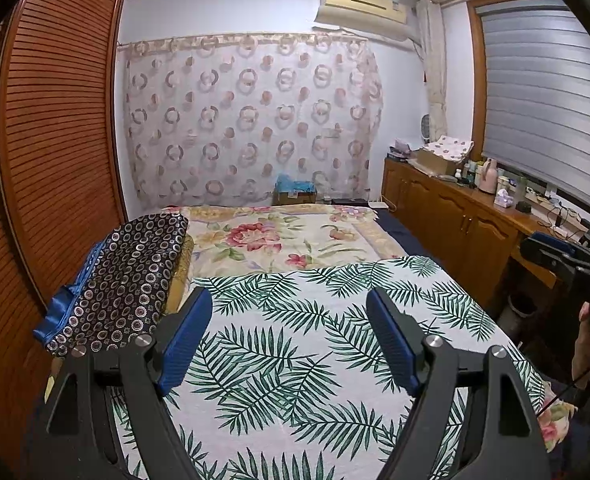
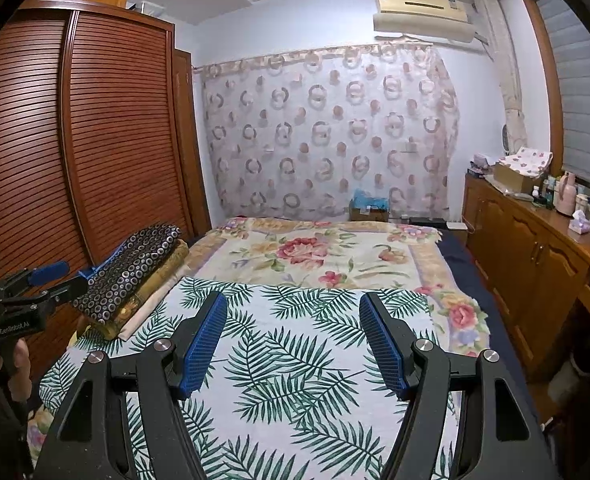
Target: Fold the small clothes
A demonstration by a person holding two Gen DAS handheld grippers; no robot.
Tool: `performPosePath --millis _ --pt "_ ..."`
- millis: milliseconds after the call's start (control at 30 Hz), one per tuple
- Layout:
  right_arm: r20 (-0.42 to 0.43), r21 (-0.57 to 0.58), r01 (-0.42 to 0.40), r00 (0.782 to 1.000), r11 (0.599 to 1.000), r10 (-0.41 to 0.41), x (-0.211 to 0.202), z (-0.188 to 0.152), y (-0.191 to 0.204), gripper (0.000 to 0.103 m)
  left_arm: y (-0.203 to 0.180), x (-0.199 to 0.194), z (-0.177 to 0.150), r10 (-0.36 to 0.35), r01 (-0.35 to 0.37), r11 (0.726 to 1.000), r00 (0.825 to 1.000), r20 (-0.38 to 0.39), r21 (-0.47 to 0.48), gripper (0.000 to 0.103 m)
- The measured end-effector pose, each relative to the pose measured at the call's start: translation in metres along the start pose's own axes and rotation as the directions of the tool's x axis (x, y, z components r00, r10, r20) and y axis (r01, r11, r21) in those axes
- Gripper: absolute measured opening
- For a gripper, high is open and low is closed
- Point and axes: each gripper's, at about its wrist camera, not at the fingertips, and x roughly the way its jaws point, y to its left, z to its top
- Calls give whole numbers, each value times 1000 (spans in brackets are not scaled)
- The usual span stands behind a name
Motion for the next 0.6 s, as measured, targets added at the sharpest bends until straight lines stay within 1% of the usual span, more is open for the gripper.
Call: performPosePath --millis 600 --pt "-2 4 1 1000 1000 -1 -1 0 -7 71 0 0 0 -3 3 1000 1000 0 -2 80"
